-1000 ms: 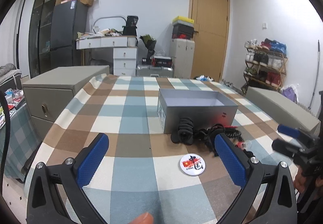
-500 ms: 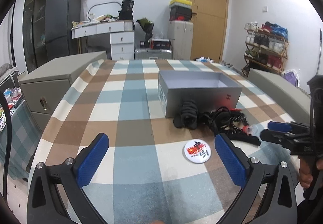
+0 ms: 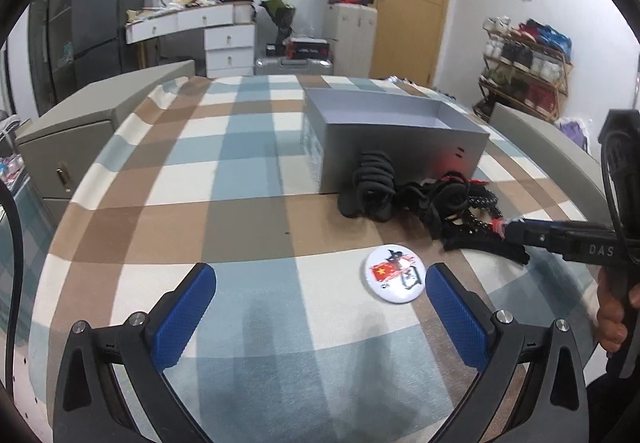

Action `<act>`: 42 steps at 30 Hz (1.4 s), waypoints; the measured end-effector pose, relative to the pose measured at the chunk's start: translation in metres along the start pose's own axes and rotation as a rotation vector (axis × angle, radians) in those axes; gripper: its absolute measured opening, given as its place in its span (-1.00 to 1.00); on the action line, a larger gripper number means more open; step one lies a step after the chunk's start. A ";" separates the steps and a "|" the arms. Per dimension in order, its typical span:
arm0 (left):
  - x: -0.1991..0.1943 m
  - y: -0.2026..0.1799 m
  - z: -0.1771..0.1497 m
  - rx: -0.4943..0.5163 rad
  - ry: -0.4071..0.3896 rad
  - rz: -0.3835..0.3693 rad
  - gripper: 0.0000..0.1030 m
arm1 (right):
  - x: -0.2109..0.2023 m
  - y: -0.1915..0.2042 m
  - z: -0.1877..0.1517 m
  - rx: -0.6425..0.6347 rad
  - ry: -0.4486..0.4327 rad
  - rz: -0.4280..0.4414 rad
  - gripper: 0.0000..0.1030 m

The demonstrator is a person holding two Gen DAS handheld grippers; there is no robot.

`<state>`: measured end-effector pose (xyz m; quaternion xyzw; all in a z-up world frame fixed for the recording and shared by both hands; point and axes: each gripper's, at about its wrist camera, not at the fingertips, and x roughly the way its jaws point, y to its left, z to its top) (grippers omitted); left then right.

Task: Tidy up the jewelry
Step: 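Grasp the white China badge with the left gripper while the right gripper grasps the small red ornament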

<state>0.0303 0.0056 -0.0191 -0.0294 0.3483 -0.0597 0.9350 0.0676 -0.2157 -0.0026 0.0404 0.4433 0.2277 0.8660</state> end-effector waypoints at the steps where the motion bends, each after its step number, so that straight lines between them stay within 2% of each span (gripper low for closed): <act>1: 0.001 -0.003 0.002 0.013 0.010 0.005 0.98 | 0.001 0.000 0.001 -0.002 0.004 0.003 -0.42; 6: 0.007 -0.013 0.006 0.065 0.053 -0.008 0.98 | 0.000 0.003 0.003 -0.008 0.002 0.017 -0.71; 11: 0.018 -0.019 0.007 0.099 0.113 -0.038 0.95 | -0.015 0.000 0.000 -0.001 -0.062 0.060 -0.70; 16: 0.026 -0.026 0.005 0.112 0.175 -0.081 0.59 | -0.027 0.001 -0.001 0.009 -0.109 0.106 -0.70; 20: 0.028 -0.036 0.006 0.176 0.189 -0.052 0.36 | -0.031 0.001 0.002 0.020 -0.129 0.121 -0.70; 22: 0.026 -0.039 0.007 0.203 0.188 -0.068 0.02 | -0.032 0.000 0.003 0.027 -0.137 0.127 -0.70; 23: 0.025 -0.041 0.007 0.218 0.184 -0.077 -0.28 | -0.033 -0.001 0.002 0.028 -0.140 0.129 -0.70; 28: 0.025 -0.041 0.008 0.223 0.182 -0.092 -0.27 | -0.033 -0.002 0.002 0.033 -0.142 0.135 -0.70; 32: 0.018 -0.040 0.010 0.209 0.148 -0.107 -0.27 | -0.033 -0.002 0.003 0.033 -0.144 0.135 -0.70; 39: -0.002 -0.036 0.032 0.165 0.031 -0.116 -0.27 | -0.041 -0.001 0.020 0.042 -0.190 0.140 -0.70; 42: -0.008 -0.032 0.047 0.133 -0.025 -0.120 -0.27 | -0.046 -0.005 0.036 0.097 -0.229 0.165 -0.70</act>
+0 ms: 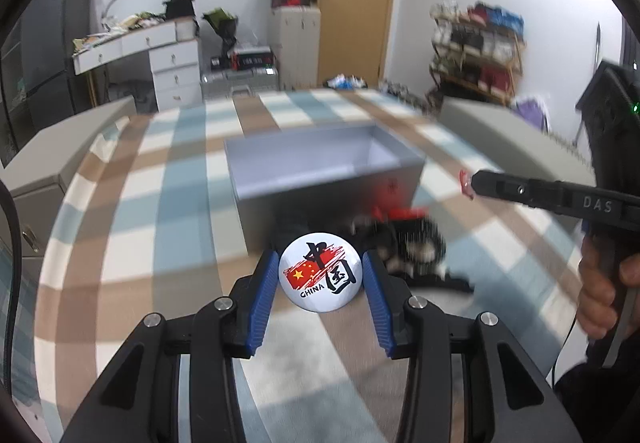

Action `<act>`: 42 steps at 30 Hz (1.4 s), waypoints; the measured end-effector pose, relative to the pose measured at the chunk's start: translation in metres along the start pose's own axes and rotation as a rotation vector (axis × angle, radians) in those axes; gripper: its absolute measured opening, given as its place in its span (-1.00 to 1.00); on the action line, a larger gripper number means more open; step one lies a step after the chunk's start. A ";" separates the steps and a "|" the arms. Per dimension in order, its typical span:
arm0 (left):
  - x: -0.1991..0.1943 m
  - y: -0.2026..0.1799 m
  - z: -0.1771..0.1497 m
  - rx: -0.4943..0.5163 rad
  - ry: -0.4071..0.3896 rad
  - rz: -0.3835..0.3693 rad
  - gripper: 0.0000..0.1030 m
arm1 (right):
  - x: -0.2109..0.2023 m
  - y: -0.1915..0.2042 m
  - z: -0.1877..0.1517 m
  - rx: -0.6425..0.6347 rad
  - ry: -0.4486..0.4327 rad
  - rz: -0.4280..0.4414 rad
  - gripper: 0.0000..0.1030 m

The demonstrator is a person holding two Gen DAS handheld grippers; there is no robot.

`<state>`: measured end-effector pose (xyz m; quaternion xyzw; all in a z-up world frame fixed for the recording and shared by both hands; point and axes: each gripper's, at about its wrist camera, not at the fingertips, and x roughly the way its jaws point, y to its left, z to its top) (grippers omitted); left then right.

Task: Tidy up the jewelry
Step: 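Grasp the white China badge with the left gripper while the right gripper grasps the small red ornament, then lower the China badge into the grey box and open the left gripper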

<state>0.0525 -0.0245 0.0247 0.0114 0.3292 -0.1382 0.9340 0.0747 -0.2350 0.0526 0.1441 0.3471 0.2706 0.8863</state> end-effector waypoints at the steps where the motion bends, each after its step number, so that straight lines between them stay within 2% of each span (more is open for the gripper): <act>1: -0.001 0.002 0.005 -0.007 -0.019 0.001 -0.27 | 0.000 -0.001 0.006 0.020 -0.012 0.007 -0.70; 5: 0.004 0.013 0.024 -0.044 -0.079 0.013 -0.27 | 0.007 0.000 0.031 0.041 -0.054 -0.002 -0.70; 8: 0.015 0.018 0.033 -0.051 -0.096 0.023 -0.27 | 0.019 0.004 0.041 0.026 -0.050 -0.005 -0.70; 15: 0.053 0.029 0.044 -0.067 -0.062 0.023 -0.27 | 0.061 0.002 0.049 0.031 0.026 -0.026 -0.70; 25: 0.065 0.029 0.049 -0.072 -0.019 0.012 -0.27 | 0.077 -0.008 0.048 0.048 0.081 -0.041 -0.65; 28: 0.065 0.030 0.049 -0.090 0.005 0.009 -0.21 | 0.074 -0.006 0.049 0.034 0.073 -0.045 -0.47; 30: 0.063 0.032 0.047 -0.121 0.033 -0.003 0.14 | 0.062 -0.002 0.049 0.014 0.046 -0.042 -0.15; 31: 0.059 0.032 0.046 -0.131 0.027 -0.024 0.22 | 0.057 -0.001 0.050 0.003 0.036 -0.048 -0.05; 32: 0.057 0.032 0.047 -0.133 0.021 -0.031 0.41 | 0.054 -0.001 0.050 -0.004 0.029 -0.055 0.15; 33: 0.051 0.030 0.046 -0.132 0.008 -0.022 0.66 | 0.046 -0.001 0.049 -0.014 0.027 -0.064 0.26; 35: 0.041 0.026 0.045 -0.127 -0.024 0.018 0.93 | 0.038 -0.003 0.046 -0.027 0.051 -0.065 0.35; 38: 0.028 0.026 0.042 -0.139 -0.052 0.023 0.98 | 0.028 -0.009 0.038 -0.029 0.083 -0.102 0.69; 42: 0.022 0.025 0.034 -0.132 -0.038 0.030 0.98 | 0.024 -0.017 0.023 -0.029 0.119 -0.147 0.72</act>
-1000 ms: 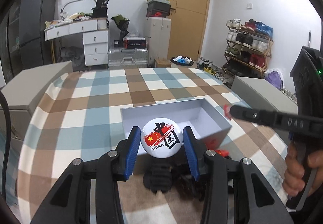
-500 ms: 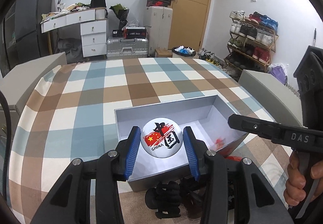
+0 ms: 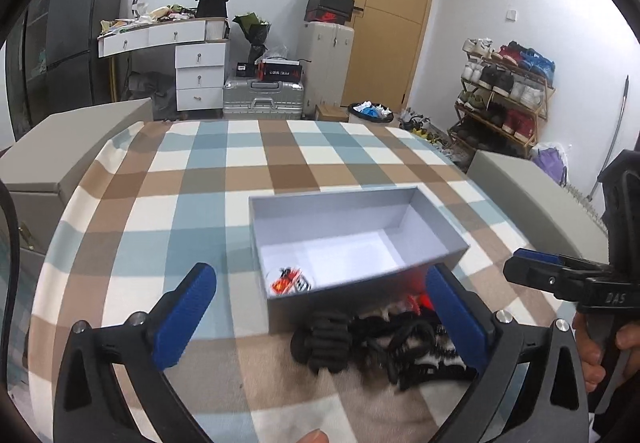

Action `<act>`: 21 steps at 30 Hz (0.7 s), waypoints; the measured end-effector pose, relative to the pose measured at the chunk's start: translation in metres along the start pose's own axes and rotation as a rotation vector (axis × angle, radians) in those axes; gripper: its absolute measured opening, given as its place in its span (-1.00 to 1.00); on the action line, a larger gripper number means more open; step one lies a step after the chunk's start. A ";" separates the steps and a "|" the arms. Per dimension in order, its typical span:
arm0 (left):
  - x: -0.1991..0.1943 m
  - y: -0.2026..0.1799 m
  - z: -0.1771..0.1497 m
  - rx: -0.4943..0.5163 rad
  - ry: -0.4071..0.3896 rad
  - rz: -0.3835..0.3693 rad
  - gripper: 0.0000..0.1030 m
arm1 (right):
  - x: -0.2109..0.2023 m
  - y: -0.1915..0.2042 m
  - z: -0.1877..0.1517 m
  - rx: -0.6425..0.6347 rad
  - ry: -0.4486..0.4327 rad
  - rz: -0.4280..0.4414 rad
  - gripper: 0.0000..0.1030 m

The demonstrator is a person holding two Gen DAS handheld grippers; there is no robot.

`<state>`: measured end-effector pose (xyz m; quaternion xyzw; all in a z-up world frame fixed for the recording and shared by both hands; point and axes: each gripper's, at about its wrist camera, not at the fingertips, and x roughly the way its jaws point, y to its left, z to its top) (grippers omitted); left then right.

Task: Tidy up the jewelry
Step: 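Lower the China badge into the grey box and open the left gripper, then grasp the black hair clip with the left gripper while the right gripper grasps the red badge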

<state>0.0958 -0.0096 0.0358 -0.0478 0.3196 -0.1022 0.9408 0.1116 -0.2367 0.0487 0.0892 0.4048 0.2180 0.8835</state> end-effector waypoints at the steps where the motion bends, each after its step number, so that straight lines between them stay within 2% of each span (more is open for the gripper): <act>1: 0.000 0.000 -0.002 0.006 0.004 0.008 0.98 | 0.001 -0.002 -0.004 -0.001 0.011 -0.005 0.72; 3: 0.001 0.000 -0.008 0.016 0.014 0.032 0.98 | 0.005 -0.004 -0.011 0.004 0.033 -0.003 0.72; 9: 0.009 0.006 -0.026 -0.007 0.069 0.039 0.98 | 0.023 -0.007 -0.028 0.021 0.107 0.029 0.67; 14: 0.016 0.011 -0.033 -0.034 0.100 0.052 0.98 | 0.029 -0.001 -0.033 -0.007 0.119 0.031 0.61; 21: 0.029 0.018 -0.036 -0.073 0.148 0.036 0.97 | 0.030 -0.005 -0.030 0.023 0.119 0.031 0.60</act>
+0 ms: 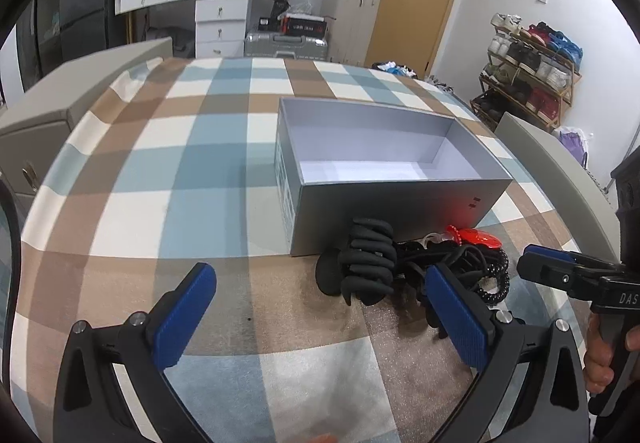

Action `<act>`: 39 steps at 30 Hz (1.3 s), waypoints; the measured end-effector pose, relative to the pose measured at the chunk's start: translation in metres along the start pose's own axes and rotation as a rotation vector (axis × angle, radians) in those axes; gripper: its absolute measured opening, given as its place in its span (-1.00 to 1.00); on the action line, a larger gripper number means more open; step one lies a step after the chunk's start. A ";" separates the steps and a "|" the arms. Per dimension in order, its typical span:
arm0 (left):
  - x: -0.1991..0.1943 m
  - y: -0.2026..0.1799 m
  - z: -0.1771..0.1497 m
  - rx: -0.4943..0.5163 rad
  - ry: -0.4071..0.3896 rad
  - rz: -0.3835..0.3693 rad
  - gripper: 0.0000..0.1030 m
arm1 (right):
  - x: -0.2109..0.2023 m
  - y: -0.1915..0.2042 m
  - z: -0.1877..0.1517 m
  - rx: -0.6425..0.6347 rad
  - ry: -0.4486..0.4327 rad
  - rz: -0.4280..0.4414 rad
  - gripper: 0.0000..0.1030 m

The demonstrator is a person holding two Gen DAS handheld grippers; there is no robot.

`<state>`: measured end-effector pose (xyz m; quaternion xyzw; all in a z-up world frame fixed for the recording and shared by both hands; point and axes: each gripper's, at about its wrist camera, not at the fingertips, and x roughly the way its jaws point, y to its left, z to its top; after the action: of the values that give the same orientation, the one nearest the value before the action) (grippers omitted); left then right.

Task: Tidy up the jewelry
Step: 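Grasp the black hair clip with the left gripper while the right gripper grasps the red badge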

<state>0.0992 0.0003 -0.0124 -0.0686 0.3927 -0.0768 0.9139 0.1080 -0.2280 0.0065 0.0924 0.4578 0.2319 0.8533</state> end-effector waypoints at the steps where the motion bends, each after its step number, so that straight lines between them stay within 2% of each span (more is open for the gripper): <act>1: 0.003 -0.001 0.000 0.006 0.009 -0.008 0.95 | 0.000 0.000 0.000 0.002 0.000 0.000 0.60; 7: 0.011 -0.005 0.002 0.021 0.036 -0.047 0.44 | -0.002 -0.002 0.002 0.007 -0.005 -0.008 0.60; 8: 0.011 -0.004 0.002 0.009 0.035 -0.060 0.26 | -0.002 -0.003 0.002 0.010 -0.005 -0.007 0.60; 9: 0.012 -0.003 0.002 0.002 0.040 -0.071 -0.06 | -0.001 -0.003 0.003 0.013 -0.005 -0.006 0.60; 11: 0.012 -0.002 0.002 -0.010 0.048 -0.120 -0.49 | 0.001 -0.003 0.005 0.013 -0.001 -0.006 0.60; 16: 0.005 -0.006 -0.002 0.013 0.032 -0.120 -0.50 | 0.010 -0.001 0.011 0.013 0.016 -0.009 0.56; 20: -0.002 -0.008 -0.003 0.036 0.015 -0.108 -0.50 | 0.022 0.000 0.017 0.023 0.041 -0.014 0.43; 32: -0.008 -0.006 -0.002 0.029 -0.009 -0.122 -0.50 | 0.034 0.019 0.021 -0.052 0.072 -0.008 -0.11; 39: -0.009 -0.006 -0.001 0.029 -0.009 -0.127 -0.50 | 0.034 0.017 0.021 -0.035 0.070 -0.009 -0.10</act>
<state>0.0918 -0.0042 -0.0059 -0.0806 0.3822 -0.1400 0.9098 0.1365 -0.1961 -0.0002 0.0671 0.4837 0.2392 0.8393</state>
